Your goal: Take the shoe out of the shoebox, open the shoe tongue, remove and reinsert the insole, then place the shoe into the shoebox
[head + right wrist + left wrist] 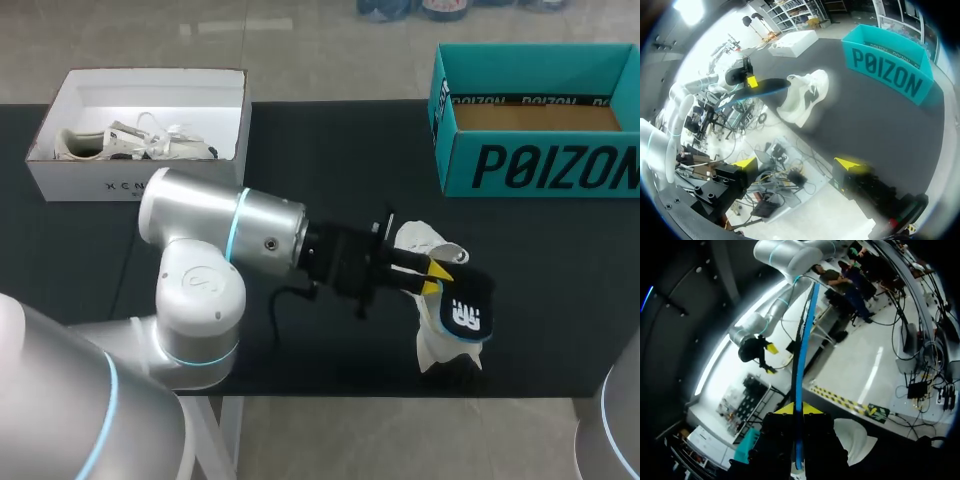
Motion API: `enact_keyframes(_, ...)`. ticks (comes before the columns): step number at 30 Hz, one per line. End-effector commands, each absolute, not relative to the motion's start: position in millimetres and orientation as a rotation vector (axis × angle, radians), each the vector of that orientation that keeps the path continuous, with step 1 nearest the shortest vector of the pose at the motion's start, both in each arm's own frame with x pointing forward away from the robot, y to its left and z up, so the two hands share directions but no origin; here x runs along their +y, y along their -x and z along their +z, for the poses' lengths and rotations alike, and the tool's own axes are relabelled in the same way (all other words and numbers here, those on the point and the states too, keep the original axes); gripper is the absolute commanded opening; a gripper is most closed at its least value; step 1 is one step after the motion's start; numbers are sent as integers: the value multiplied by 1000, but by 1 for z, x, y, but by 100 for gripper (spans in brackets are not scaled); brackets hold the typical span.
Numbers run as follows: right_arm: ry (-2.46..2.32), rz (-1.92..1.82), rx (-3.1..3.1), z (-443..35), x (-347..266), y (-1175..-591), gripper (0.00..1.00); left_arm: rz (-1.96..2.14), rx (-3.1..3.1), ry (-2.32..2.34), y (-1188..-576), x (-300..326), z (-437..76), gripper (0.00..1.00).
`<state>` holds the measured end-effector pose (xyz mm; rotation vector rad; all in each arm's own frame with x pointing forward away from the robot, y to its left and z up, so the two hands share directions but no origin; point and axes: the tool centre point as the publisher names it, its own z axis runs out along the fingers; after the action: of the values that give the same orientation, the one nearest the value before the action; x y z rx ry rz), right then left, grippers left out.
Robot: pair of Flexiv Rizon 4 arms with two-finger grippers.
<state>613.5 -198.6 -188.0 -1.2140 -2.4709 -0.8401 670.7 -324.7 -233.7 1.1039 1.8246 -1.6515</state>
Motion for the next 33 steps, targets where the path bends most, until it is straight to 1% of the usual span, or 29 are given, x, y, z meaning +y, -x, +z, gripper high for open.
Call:
enact_keyframes(1,1373,-1069,-2534,-188,-198,-601,100,-1691,1811,-1119,-673,-345,-246,0)
enact_keyframes(8,1373,-1069,-2534,-188,-198,-601,100,-1689,1842,-1152,-663,-352,-249,0)
enact_keyframes(15,1373,-1069,-2534,-188,-198,-601,100,-1621,1924,-1100,-661,-338,-250,0)
enact_keyframes(33,1373,-1069,-2534,-188,-198,-601,100,-1589,1940,-1093,-663,-333,-292,0)
